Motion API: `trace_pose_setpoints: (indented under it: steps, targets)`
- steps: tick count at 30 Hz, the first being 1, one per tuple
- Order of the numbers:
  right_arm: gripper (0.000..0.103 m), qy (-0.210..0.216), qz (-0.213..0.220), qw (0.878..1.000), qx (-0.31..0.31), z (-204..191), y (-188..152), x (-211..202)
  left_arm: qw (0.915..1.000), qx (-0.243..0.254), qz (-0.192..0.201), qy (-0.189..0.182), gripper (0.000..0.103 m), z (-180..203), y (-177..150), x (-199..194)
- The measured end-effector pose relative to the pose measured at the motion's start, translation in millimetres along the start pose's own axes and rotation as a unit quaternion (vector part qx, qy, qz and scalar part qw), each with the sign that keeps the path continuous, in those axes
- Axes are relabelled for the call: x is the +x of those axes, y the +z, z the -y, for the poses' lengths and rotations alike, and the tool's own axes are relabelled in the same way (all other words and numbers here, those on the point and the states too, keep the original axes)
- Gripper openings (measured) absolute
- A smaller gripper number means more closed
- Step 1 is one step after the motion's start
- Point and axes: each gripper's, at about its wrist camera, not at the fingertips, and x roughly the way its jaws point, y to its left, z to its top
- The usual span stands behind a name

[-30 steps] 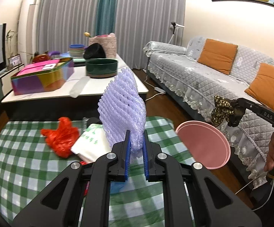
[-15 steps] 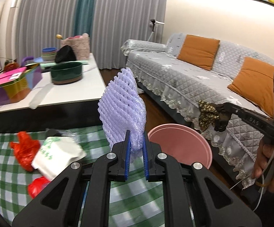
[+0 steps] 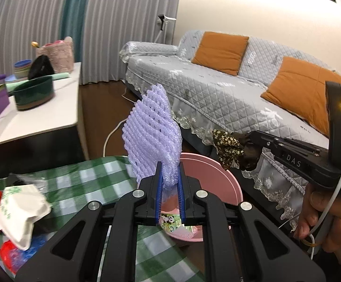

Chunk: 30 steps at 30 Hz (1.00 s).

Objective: Collect trash
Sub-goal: 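Carry the foam net and brown cloth in both tools over the pink bin, then open both tools to drop the foam net and brown cloth into the bin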

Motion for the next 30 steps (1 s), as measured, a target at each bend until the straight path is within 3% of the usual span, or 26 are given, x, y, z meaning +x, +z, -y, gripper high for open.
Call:
trace_pose_setpoints:
  steps: [14,17,19,20,22,23,30]
  targets:
    - [0.005,-0.016,-0.012,1.0,0.014,18.5,-0.8,20.6,0.9993,0.019,-0.027,-0.018,0.011,11.5,-0.2,45.2]
    - [0.009,-0.024,-0.011,1.0,0.014,19.1,-0.8,22.1,0.9985,0.02,-0.041,-0.032,0.012,12.5,0.7,54.6]
    - [0.012,-0.032,-0.009,0.999,0.013,20.5,0.0,21.9,0.998,0.021,-0.051,-0.033,0.023,11.7,-0.5,58.3]
    - [0.017,-0.034,-0.006,0.999,0.013,20.9,0.4,21.2,0.9981,0.019,-0.051,-0.03,0.032,10.1,-0.4,58.1]
    - [0.054,-0.046,0.0,0.999,0.013,21.3,1.2,19.5,0.9985,0.014,-0.047,-0.026,0.032,6.4,-0.8,54.5]
    - [0.059,-0.052,0.006,0.999,0.015,21.5,1.7,17.8,0.9986,0.011,-0.045,-0.025,0.032,4.4,-0.7,51.7]
    - [0.062,-0.048,0.014,0.998,0.025,18.6,5.7,12.3,0.9994,0.009,-0.03,-0.014,0.032,-4.1,0.2,24.3]
